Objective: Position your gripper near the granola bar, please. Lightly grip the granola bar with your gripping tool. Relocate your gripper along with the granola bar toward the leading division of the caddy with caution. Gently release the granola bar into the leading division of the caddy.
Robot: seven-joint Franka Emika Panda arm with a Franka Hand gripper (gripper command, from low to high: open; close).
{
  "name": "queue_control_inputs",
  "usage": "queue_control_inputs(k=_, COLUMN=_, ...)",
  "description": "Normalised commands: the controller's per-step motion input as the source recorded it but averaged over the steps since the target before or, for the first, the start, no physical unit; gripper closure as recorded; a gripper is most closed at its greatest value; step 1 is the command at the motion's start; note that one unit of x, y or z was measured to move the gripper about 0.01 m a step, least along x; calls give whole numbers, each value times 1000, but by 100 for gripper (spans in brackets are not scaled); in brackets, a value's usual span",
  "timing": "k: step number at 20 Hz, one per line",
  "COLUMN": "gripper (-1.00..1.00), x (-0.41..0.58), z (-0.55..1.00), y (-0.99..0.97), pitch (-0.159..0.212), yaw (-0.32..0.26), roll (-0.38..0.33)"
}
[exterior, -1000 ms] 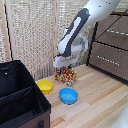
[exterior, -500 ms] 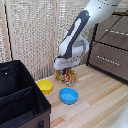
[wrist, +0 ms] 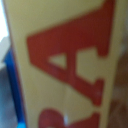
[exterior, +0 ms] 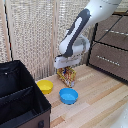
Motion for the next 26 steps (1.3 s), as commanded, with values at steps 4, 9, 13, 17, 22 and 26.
queue_control_inputs(k=4, gripper=100, x=167, z=1000, y=-24, pitch=3, yaw=-34, roll=0)
queue_control_inputs(k=9, gripper=100, x=203, z=1000, y=53, pitch=27, yaw=-60, roll=0)
queue_control_inputs(k=13, gripper=100, x=46, z=1000, y=119, pitch=57, yaw=-74, roll=0)
queue_control_inputs(k=17, gripper=100, x=2, z=1000, y=131, pitch=57, yaw=-83, roll=0)
queue_control_inputs(k=22, gripper=100, x=-194, z=934, y=316, pitch=-17, yaw=-120, roll=-10)
queue_control_inputs(k=26, gripper=100, x=-23, z=655, y=492, pitch=-71, yaw=-197, roll=-78)
